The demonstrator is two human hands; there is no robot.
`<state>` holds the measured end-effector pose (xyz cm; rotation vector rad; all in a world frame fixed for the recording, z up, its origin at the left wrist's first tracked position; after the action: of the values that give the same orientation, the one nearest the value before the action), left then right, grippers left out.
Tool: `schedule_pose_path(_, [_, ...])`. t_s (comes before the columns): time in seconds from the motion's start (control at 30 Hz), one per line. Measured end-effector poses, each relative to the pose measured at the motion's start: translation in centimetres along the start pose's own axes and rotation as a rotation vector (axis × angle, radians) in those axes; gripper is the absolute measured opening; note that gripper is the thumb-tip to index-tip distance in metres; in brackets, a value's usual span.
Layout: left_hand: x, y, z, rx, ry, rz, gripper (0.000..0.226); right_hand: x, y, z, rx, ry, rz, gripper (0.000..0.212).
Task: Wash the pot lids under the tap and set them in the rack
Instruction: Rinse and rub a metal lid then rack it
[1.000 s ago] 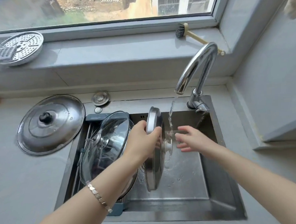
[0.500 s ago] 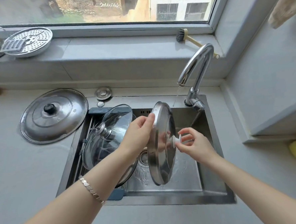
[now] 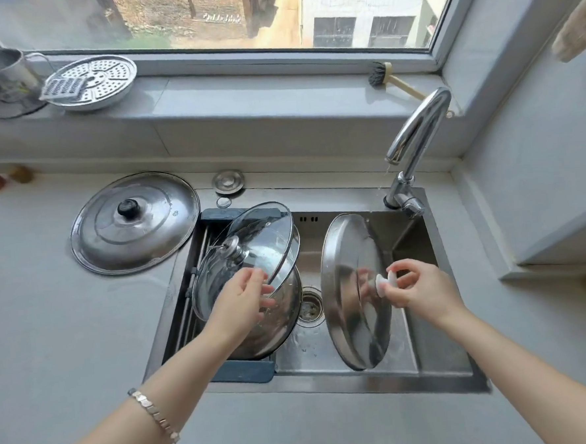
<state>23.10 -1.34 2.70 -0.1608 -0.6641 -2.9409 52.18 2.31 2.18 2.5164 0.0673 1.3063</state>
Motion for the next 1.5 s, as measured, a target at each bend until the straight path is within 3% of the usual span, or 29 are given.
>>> schedule_pose_path(0.13, [3.5,-0.5,-0.4,-0.018,0.038,0.045,0.016,1.9,0.7,-5.6,0.064,0.028,0.072,0.020])
schedule_pose_path(0.3, [10.0,-1.0,-2.3,-0.004,0.052,0.217,0.011,2.0,2.0,-17.3,0.340,0.186,0.146,0.035])
schedule_pose_path(0.47, [14.9,-1.0,-4.7,0.051,-0.005,0.300,0.011,-7.1,1.8,-25.1,0.504,0.407,-0.040,0.039])
schedule_pose_path(0.6, [16.6,-1.1,-6.6,0.098,-0.003,0.296,0.012,-15.4,1.5,-26.4,0.495,0.531,-0.228,0.033])
schedule_pose_path(0.73, [17.9,-1.3,-7.9,0.134,0.037,0.298,0.013,-20.1,2.1,-26.5,0.500,0.615,-0.307,0.031])
schedule_pose_path(0.9, [19.1,-2.1,-8.9,0.162,0.043,0.295,0.016,-23.1,2.8,-27.3,0.565,0.708,-0.295,0.033])
schedule_pose_path(1.17, [19.9,-5.0,-9.8,0.207,0.044,0.291,0.015,-23.7,2.3,-27.1,0.553,0.779,-0.411,0.044])
schedule_pose_path(1.27, [20.8,-6.8,-9.3,0.241,0.127,0.340,0.015,-21.4,0.3,-29.1,0.545,0.695,-0.329,0.037])
schedule_pose_path(1.43, [23.8,-12.0,-8.7,0.360,0.489,0.507,0.028,-16.5,-6.1,-32.9,0.475,0.630,-0.132,0.026])
schedule_pose_path(1.5, [26.1,-14.5,-6.8,0.286,0.274,0.574,0.049,-15.5,-8.3,-33.8,0.437,0.547,-0.129,0.023])
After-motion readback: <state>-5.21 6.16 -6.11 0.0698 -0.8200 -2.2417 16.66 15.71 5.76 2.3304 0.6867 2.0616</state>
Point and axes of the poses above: each hand's wrist, its own y-axis away from the middle knuckle, its own x-axis out of the back of the hand, z = x × y, the point moved 10 cm from there along -y, towards the middle knuckle, and after that the axes turned 12 degrees about y, right-handed, at the moved point
